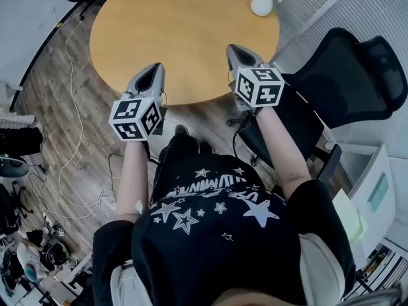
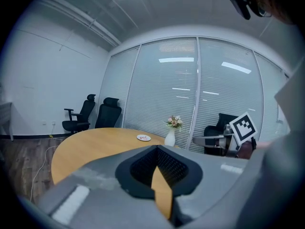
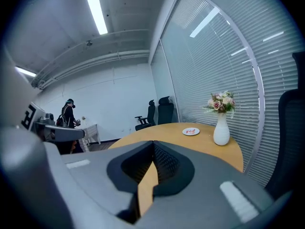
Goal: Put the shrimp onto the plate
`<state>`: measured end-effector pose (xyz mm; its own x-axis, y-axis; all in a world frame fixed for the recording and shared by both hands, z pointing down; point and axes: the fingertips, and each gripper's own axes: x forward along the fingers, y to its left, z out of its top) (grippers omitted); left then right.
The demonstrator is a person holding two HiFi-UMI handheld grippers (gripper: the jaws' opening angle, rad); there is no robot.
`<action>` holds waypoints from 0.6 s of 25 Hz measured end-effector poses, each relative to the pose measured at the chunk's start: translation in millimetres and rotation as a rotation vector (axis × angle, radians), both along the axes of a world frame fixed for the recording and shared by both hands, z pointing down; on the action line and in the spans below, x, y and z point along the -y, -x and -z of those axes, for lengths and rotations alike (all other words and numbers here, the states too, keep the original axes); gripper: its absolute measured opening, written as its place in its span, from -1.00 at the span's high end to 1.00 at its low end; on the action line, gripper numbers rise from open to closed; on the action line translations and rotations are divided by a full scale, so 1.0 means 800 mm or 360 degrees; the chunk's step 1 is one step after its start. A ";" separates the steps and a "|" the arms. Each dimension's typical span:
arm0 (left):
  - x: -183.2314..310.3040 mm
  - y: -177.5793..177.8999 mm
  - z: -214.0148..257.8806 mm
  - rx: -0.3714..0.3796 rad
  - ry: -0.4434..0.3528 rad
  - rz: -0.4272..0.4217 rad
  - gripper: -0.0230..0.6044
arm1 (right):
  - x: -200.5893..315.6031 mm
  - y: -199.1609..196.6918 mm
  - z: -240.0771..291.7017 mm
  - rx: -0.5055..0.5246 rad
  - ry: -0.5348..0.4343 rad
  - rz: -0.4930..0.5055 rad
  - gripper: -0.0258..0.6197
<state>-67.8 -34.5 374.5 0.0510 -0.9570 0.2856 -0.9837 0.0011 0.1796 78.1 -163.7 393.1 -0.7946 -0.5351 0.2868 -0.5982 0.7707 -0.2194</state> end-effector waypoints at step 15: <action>-0.076 0.009 -0.036 -0.0114 0.0070 0.0014 0.92 | -0.078 0.014 -0.018 -0.0037 0.0028 0.0046 0.92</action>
<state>-75.3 26.3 403.4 0.0642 -0.9441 0.3233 -0.9683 0.0194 0.2491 66.5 -101.3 407.9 -0.8027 -0.5068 0.3145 -0.5808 0.7839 -0.2192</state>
